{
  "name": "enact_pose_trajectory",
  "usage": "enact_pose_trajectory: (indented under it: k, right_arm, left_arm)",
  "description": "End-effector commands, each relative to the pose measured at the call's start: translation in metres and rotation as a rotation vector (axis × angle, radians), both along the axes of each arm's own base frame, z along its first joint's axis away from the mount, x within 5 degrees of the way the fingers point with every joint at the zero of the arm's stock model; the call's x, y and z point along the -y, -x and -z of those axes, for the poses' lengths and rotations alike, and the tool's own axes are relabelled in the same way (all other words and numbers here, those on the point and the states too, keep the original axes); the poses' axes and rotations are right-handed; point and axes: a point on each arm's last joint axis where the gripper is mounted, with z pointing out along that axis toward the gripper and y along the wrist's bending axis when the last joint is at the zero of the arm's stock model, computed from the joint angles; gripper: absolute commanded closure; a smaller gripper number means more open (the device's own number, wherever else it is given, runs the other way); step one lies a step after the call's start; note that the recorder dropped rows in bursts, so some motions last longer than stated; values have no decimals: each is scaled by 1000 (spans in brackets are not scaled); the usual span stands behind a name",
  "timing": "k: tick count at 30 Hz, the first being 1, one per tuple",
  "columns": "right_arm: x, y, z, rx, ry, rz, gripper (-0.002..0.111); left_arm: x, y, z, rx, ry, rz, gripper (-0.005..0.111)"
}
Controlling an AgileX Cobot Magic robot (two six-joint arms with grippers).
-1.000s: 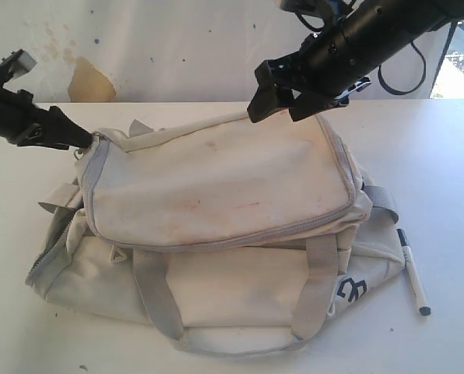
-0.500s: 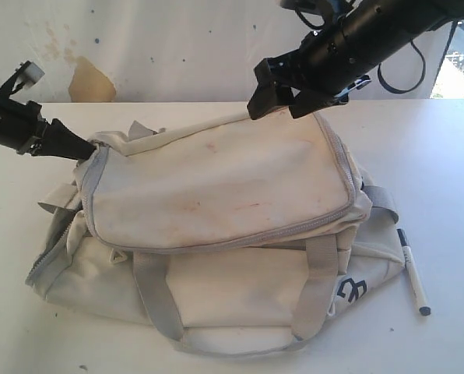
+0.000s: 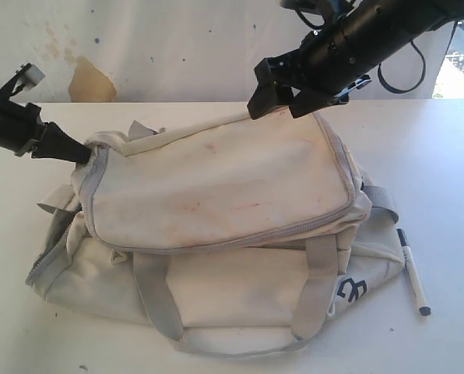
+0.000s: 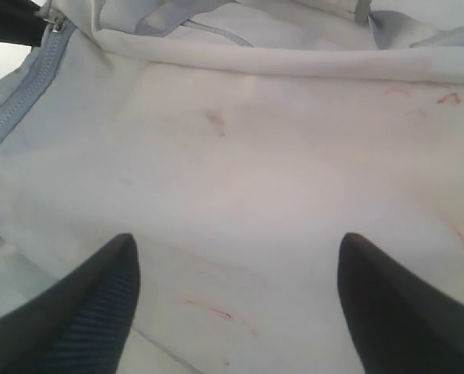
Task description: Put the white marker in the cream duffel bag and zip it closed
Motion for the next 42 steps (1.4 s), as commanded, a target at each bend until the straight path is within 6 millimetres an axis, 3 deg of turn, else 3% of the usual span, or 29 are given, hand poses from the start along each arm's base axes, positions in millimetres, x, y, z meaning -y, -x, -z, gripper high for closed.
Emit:
enact_pose_trajectory:
  k: [1, 6, 14, 18, 28, 35, 42]
  right_arm:
    - [0, 0, 0, 13, 7, -10, 42]
    - [0, 0, 0, 13, 7, -10, 42]
    - [0, 0, 0, 13, 7, -10, 42]
    - [0, 1, 0, 10, 8, -12, 42]
    - [0, 1, 1, 4, 9, -15, 42]
    - [0, 1, 1, 4, 9, -15, 42]
    - [0, 1, 1, 4, 9, -15, 42]
  left_arm:
    - [-15, 1, -1, -7, -13, -22, 107]
    - [-32, 1, -2, -6, 8, -76, 99]
    - [-37, 0, -4, 17, 26, -88, 54]
    - [-42, 2, -1, -25, -4, -102, 40]
    - [-86, 6, -4, -5, 34, -221, 40]
    - [-88, 2, -9, 146, 71, -185, 40]
    - [-88, -3, 11, 194, 73, -136, 40]
